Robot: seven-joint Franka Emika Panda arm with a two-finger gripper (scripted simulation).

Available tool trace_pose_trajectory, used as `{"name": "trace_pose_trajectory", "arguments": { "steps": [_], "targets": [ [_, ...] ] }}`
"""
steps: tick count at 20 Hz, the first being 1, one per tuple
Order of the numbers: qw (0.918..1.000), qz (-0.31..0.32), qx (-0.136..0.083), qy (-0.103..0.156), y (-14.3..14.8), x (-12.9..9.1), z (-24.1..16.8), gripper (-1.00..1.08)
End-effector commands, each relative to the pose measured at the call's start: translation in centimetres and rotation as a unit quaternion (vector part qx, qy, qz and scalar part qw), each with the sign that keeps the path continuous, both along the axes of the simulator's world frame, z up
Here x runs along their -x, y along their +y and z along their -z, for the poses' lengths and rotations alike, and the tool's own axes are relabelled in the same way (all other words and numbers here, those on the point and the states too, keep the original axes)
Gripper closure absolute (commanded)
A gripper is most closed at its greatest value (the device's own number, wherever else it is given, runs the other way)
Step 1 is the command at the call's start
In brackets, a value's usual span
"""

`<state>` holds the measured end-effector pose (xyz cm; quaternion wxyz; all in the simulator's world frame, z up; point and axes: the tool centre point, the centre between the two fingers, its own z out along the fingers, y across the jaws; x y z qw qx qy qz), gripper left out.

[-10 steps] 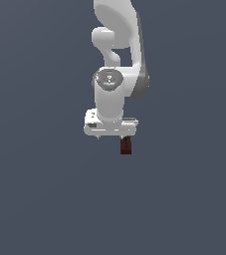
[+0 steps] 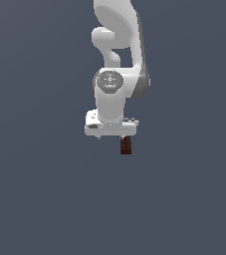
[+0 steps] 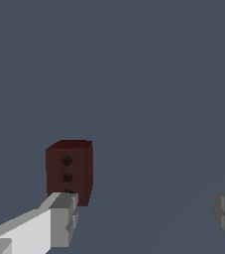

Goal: Pick up the object and move it to a goal position.

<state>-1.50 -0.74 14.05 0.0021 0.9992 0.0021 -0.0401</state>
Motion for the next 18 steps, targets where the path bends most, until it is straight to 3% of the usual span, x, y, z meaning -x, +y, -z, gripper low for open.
{"name": "trace_pose_trajectory", "arguments": {
  "steps": [1,9,18],
  "targets": [
    [1.0000,-0.002,-0.001,0.003,0.0,0.0,0.0,-0.92],
    [1.0000,-0.002,0.000,-0.003,1.0,0.2,0.9,-0.92],
    [0.9997,-0.002,0.000,-0.023,4.6,1.2,4.0,-0.92]
  ]
}}
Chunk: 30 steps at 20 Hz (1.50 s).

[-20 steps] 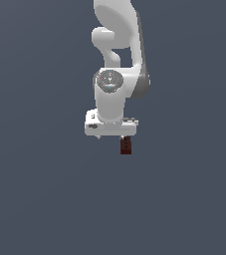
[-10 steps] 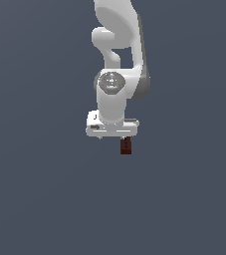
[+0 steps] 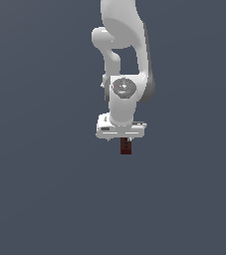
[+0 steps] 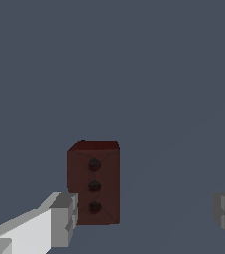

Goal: Pick up the object and move it to a goal position.

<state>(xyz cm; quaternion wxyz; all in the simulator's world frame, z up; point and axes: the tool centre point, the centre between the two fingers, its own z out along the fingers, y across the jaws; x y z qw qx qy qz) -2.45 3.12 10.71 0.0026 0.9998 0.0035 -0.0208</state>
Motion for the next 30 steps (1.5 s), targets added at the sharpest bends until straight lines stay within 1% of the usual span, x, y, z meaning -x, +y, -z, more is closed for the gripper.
{"name": "trace_pose_trajectory", "arguments": {
  "steps": [1,5,10,18,26,30],
  "targets": [
    [1.0000,0.000,-0.001,-0.007,1.2,0.4,1.0,-0.92],
    [0.9999,0.000,-0.002,-0.014,2.6,1.0,2.1,-0.92],
    [0.9998,0.000,-0.002,-0.020,3.5,1.4,2.9,-0.92],
    [0.9998,0.000,-0.003,-0.020,3.7,1.5,3.5,-0.92],
    [0.9998,0.000,-0.003,-0.020,3.7,1.6,7.0,-0.92],
    [0.9998,0.000,-0.003,-0.021,3.7,1.5,7.9,-0.92]
  ]
}}
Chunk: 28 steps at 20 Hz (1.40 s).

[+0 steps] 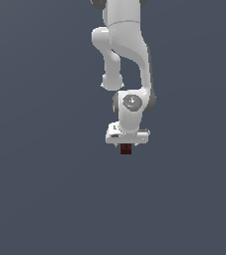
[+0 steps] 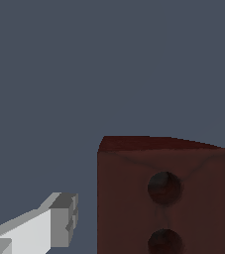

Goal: Pick up the object and move it to a goal position.

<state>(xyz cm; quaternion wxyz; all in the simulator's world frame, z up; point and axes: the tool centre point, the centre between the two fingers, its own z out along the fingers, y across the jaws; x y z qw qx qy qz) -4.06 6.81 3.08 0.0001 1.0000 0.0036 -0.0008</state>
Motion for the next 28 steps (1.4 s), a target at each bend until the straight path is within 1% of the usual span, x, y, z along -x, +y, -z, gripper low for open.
{"name": "trace_pose_trajectory", "arguments": {
  "steps": [1,2,3,12,18,23,28],
  "targets": [
    [1.0000,0.000,0.000,-0.001,0.0,-0.1,0.4,-0.92],
    [1.0000,0.000,0.000,-0.001,0.0,-0.1,0.4,-0.92],
    [1.0000,0.000,0.000,-0.001,0.0,-0.1,0.4,1.08],
    [1.0000,0.000,0.000,-0.001,0.0,-0.1,0.4,1.08],
    [1.0000,0.000,0.000,-0.001,-0.2,0.0,-0.3,1.08],
    [1.0000,0.000,0.000,-0.001,-0.8,0.0,-2.3,1.08],
    [1.0000,0.000,0.000,-0.001,-1.9,0.2,-5.7,1.08]
  ]
}}
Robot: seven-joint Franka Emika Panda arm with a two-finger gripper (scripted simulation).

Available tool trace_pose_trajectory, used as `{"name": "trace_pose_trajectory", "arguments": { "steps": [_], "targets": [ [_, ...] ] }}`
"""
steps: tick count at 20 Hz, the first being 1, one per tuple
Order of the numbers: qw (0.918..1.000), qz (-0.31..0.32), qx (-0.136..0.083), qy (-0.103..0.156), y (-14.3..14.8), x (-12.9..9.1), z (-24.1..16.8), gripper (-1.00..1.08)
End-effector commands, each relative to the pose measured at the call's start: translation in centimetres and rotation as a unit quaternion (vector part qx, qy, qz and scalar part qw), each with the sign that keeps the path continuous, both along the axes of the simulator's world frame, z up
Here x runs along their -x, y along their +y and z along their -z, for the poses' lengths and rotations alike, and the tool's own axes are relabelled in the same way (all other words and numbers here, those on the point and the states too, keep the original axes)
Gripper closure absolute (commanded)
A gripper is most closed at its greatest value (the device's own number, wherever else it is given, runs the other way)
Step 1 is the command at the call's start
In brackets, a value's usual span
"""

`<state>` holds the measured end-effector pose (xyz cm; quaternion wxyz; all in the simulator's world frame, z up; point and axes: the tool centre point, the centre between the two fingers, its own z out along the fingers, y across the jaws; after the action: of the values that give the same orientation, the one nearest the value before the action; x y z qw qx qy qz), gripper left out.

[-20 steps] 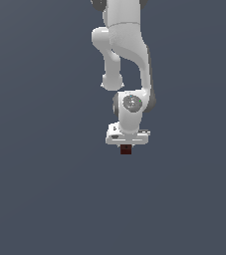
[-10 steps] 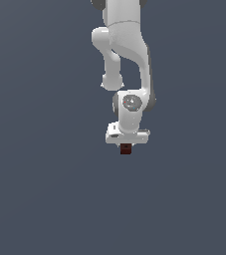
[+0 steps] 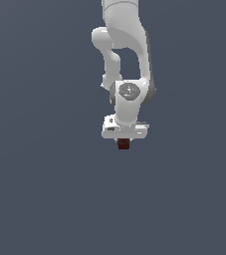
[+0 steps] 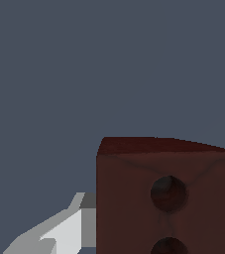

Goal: Pick up the object and move it to a goal position.

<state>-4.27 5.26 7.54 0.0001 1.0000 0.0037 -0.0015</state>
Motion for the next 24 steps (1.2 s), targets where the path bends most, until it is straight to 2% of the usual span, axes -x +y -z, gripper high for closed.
{"name": "trace_pose_trajectory", "arguments": {
  "steps": [1,24],
  "targets": [
    [1.0000,0.000,0.000,-0.001,-0.6,0.0,-2.1,1.08],
    [1.0000,0.000,-0.001,-0.001,-8.5,0.6,-27.1,1.08]
  ]
}}
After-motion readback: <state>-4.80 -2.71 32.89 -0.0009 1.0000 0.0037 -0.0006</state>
